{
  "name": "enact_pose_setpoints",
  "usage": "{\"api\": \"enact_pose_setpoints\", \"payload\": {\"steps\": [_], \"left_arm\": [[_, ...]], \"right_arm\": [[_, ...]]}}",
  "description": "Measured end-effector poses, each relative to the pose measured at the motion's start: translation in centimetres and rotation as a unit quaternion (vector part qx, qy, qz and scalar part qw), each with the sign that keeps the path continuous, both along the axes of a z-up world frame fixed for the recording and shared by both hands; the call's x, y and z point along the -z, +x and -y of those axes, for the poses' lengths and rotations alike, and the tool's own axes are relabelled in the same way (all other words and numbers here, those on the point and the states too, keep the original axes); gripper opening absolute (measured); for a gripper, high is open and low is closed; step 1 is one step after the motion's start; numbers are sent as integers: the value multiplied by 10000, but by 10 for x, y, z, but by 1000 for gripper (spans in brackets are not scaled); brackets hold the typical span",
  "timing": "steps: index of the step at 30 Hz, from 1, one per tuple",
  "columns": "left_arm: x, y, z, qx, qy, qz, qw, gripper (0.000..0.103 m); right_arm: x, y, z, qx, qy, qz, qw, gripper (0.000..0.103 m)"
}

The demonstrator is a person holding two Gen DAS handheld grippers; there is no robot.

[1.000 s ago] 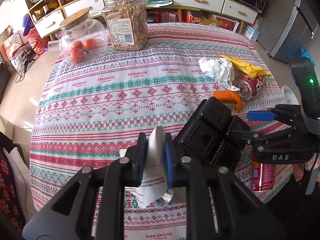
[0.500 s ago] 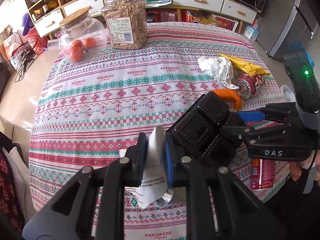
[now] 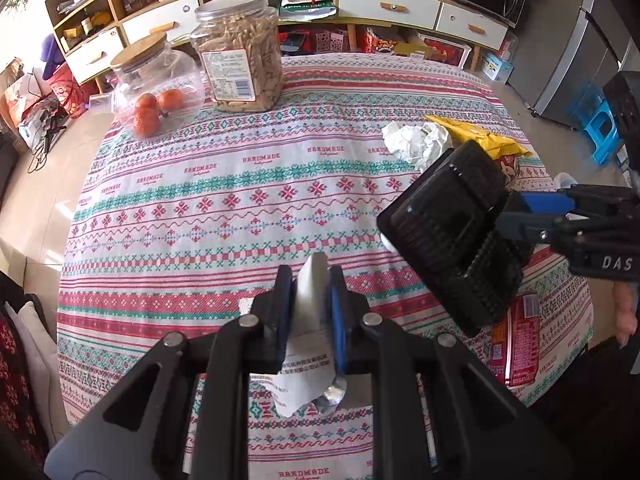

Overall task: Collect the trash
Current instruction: 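Lift the black tray with the right tool and carry it toward the bin, then drop the black tray and white wrapper into the white bin from both tools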

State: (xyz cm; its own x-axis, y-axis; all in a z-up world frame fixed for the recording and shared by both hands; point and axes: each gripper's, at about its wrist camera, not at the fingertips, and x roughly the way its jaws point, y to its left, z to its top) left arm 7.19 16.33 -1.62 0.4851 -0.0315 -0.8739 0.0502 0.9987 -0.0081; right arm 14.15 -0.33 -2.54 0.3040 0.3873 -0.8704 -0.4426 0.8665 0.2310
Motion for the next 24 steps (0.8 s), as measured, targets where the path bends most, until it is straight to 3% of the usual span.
{"api": "enact_pose_setpoints", "payload": {"steps": [11, 24], "left_arm": [[-6, 11, 43, 291, 76, 100, 9995, 20], [-15, 27, 139, 870, 112, 295, 9957, 20]], "right_arm": [[-27, -5, 87, 680, 107, 267, 9973, 50], [-33, -10, 224, 1701, 530, 337, 9834, 50]]}}
